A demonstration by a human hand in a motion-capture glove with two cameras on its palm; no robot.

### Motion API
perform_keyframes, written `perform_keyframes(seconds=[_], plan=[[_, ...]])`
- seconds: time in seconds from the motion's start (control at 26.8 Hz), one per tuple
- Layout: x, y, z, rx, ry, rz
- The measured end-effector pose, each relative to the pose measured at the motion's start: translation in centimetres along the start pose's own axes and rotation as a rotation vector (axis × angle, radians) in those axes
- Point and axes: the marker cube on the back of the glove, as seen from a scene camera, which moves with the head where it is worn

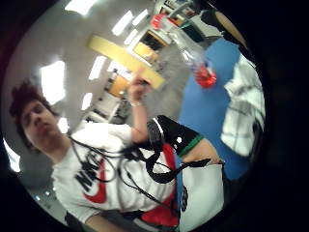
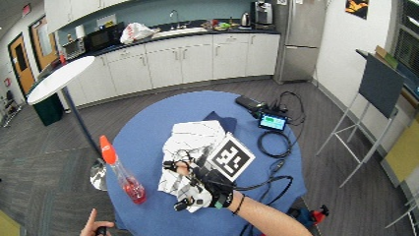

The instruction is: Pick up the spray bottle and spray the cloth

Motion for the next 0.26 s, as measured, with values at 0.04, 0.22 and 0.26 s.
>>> perform_keyframes(seconds=[0.04, 0.22, 0.26], plan=[[0.3, 0.8, 0.2, -0.019, 0.079, -0.012], [1.1, 4.8, 0.9, -0.060, 0.286, 0.012], [1.1, 5.1, 0.9, -0.059, 0.293, 0.017]])
